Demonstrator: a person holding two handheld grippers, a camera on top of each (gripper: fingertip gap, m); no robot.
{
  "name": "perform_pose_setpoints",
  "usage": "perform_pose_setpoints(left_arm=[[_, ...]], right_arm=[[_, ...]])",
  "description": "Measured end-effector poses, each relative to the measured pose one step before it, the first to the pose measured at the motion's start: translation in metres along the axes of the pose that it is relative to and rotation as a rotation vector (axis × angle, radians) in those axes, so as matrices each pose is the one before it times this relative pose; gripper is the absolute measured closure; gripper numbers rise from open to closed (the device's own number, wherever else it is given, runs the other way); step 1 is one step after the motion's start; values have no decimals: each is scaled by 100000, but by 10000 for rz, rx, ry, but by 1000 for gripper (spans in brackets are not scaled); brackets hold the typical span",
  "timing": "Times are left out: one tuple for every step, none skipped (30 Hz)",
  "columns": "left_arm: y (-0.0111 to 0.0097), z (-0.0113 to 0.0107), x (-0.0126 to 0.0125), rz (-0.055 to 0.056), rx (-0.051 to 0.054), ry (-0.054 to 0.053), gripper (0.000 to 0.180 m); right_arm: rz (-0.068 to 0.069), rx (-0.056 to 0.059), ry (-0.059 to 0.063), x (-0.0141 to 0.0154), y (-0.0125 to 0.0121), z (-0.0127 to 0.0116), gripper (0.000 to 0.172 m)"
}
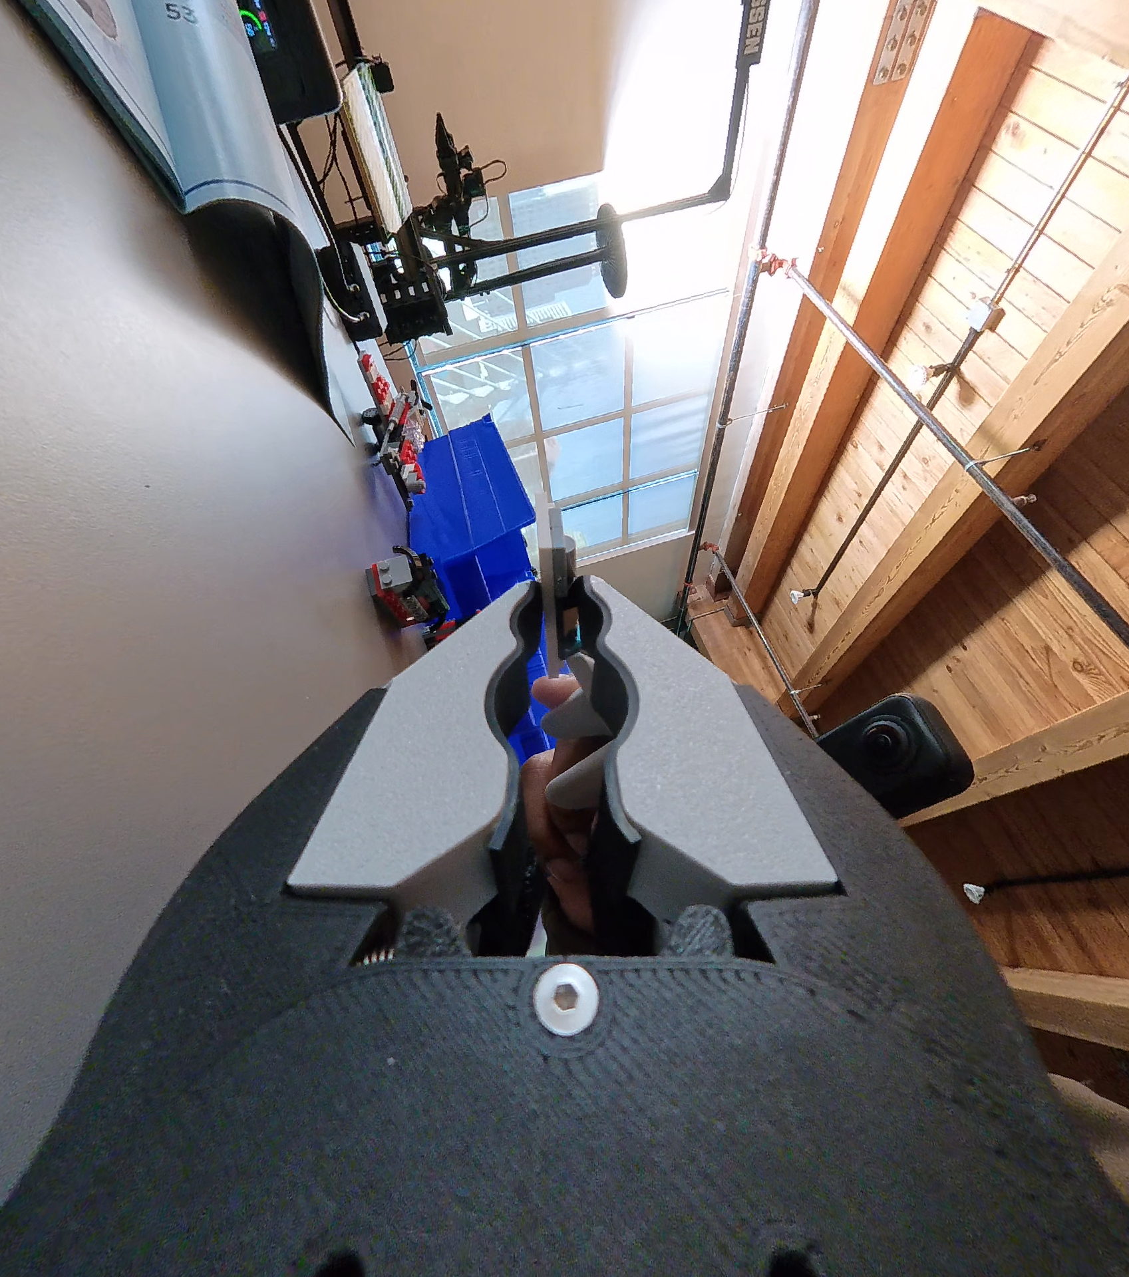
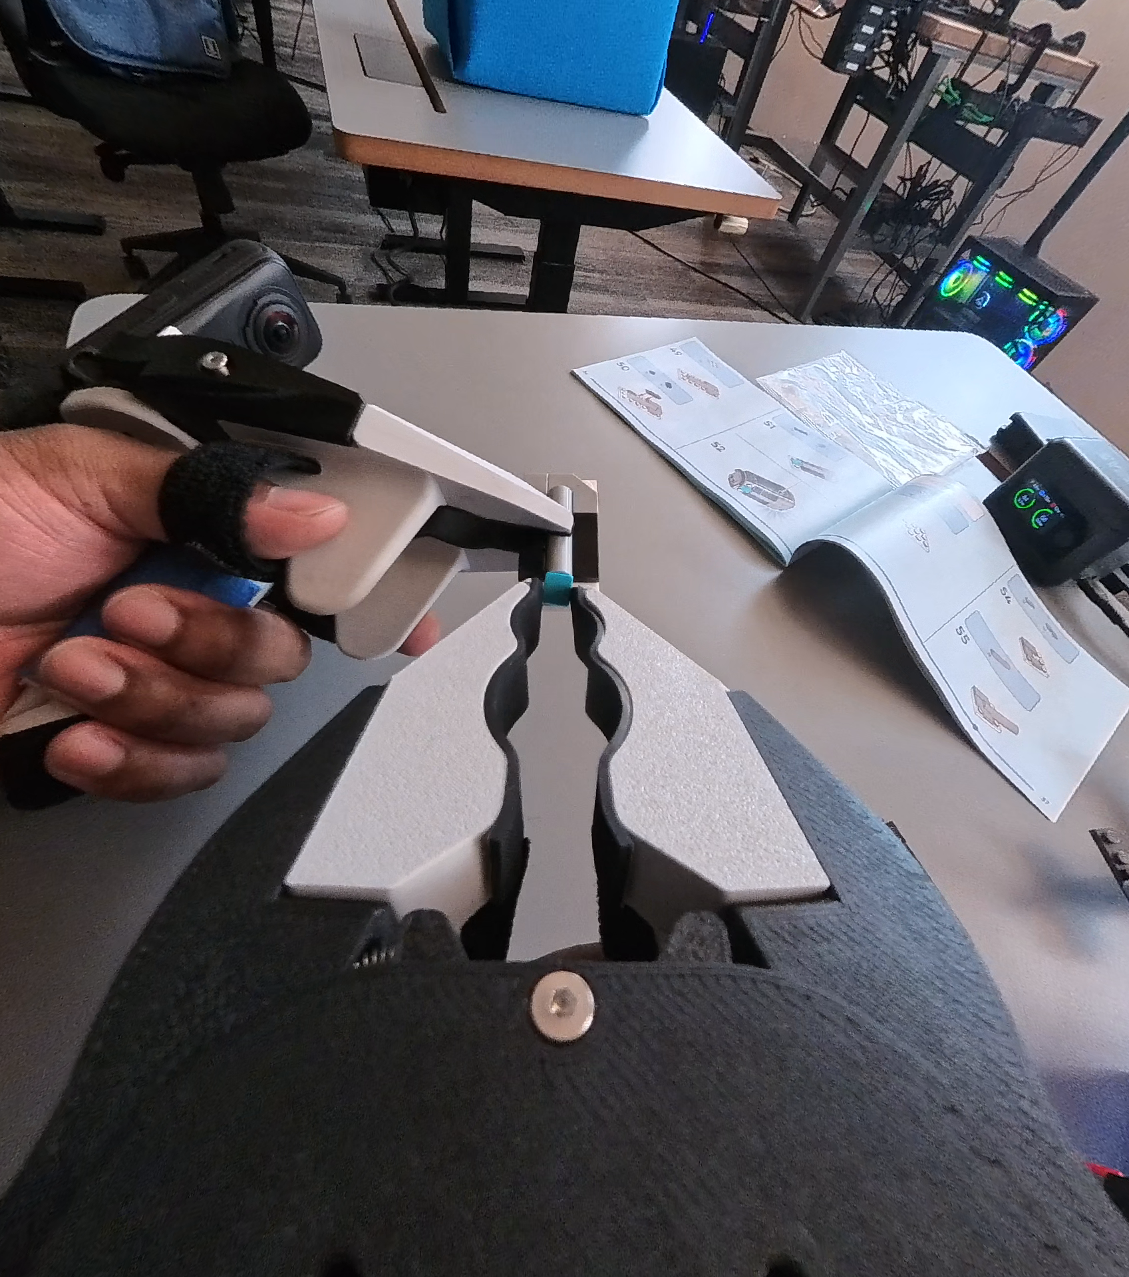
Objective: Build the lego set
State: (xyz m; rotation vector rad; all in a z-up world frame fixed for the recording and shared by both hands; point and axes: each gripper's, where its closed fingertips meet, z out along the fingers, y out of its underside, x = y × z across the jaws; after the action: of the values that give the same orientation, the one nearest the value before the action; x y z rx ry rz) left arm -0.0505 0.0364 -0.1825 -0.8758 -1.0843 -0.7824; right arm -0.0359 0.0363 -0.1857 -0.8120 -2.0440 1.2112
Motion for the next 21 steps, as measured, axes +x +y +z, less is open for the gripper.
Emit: perform_pose_setpoints(left_arm=[[2, -1, 0, -2, -1, -1, 170], [-5, 2, -3, -2, -3, -1, 170], [-3, 0, -12, -2, 3, -3, 170], [-12, -5, 3, -4, 6, 0, 171], [-9, -8, -6, -7, 5, -2, 171], [-11, 4, -5, -12, 3, 0, 170], [4, -9, -29, -39, 12, -1, 170], [5, -8, -14, -40, 10, 2, 170], [-7, -9, -5, -9, 3, -2, 170], [0, 0, 0, -3, 0, -1, 170], [-2, -2, -8, -17, -2, 1, 170], [35, -2, -14, -47, -12, 2, 170], [74, 21, -12, -57, -32, 11, 171], [93, 24, -3, -53, -38, 12, 170], [83, 18, -13, -50, -20, 8, 170], [32, 11, -10, -45, -1, 5, 170], [-24, -18, -28, -41, 18, -1, 170], [-44, -21, -15, -51, 16, 6, 170], [-59, -29, -23, -60, 21, 16, 170], [-61, -23, 1, -47, 31, 16, 170], [-40, -21, -12, -32, 18, 8, 170]], right_arm=[[3, 7, 16, 21, -9, 5, 162], [3, 7, 18, 31, -6, 0, 162], [0, 2, 7, 0, 2, 10, 162], [-4, 5, 7, -3, 0, 5, 162], [-7, 5, 13, -1, -4, 10, 162], [-10, 9, 19, 2, 2, 9, 162], [-14, 3, 20, 6, -5, 13, 162], [-18, 5, 22, 12, 7, 6, 162], [-17, 6, 18, 8, -4, 3, 162], [-13, 5, 12, -1, -11, -2, 162], [-13, 9, 2, -17, -8, 5, 162], [-14, 12, 0, -31, -23, 1, 162], [-21, 5, 1, -42, -13, 10, 162], [-29, -3, 9, -19, -3, 11, 161], [-33, -3, 19, -19, 4, 13, 161], [-28, -5, 18, -4, 22, 12, 161], [-16, -5, 14, -6, 7, 0, 161], [-6, 3, 7, -1, 2, 3, 161], [-1, 10, 4, -6, -10, -9, 161], [1, 18, 10, 25, -24, -9, 161], [3, 20, 19, 32, -34, -19, 161]])
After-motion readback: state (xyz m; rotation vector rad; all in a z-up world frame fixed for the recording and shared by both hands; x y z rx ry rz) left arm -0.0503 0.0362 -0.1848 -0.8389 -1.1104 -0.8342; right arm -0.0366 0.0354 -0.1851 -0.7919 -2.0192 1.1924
